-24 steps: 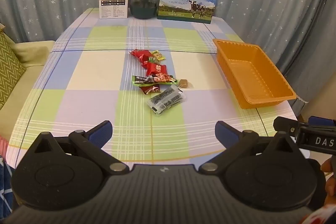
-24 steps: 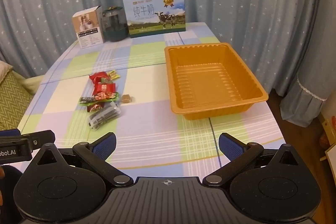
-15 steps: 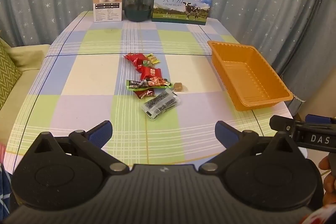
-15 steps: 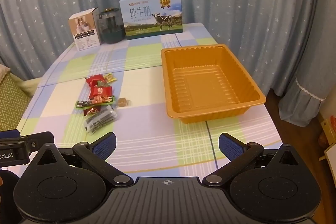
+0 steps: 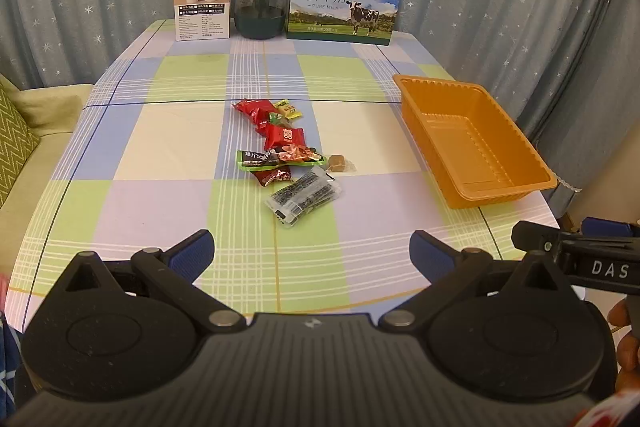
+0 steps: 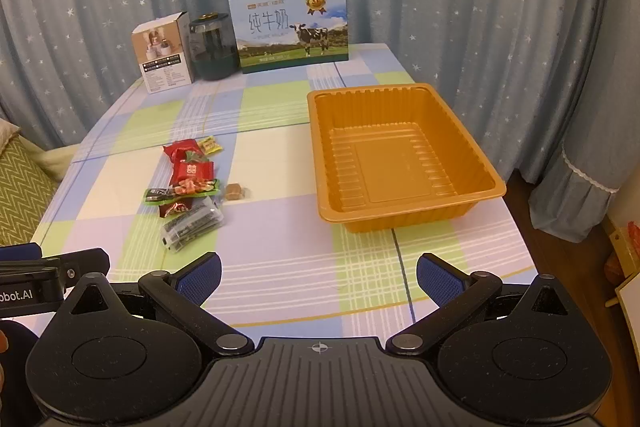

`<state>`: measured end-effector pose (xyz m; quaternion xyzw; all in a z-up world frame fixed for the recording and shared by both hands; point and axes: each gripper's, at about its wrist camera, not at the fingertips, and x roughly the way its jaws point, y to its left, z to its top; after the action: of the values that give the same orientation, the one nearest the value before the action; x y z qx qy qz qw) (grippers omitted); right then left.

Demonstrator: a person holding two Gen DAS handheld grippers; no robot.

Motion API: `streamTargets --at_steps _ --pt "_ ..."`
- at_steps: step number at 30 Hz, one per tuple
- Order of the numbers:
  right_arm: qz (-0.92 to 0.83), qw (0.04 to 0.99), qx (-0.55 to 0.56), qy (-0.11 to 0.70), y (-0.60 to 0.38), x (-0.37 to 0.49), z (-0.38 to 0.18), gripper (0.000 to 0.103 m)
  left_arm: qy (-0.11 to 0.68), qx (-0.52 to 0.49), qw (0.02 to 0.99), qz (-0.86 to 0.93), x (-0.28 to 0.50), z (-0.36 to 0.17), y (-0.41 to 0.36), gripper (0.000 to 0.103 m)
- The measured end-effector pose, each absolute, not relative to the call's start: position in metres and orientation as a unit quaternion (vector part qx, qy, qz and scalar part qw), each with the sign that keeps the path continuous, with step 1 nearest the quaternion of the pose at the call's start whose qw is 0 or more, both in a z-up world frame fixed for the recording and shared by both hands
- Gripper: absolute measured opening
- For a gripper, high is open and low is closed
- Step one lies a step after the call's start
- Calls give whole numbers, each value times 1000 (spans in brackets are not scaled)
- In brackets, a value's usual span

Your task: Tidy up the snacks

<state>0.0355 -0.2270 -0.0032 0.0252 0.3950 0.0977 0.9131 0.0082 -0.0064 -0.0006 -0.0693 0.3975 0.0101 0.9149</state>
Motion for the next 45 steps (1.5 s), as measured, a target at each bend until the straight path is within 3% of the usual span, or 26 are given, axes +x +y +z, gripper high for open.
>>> streamTargets --at_steps 45 --pt "99 912 28 397 -227 37 -6 103 397 -67 915 12 9 1 -6 103"
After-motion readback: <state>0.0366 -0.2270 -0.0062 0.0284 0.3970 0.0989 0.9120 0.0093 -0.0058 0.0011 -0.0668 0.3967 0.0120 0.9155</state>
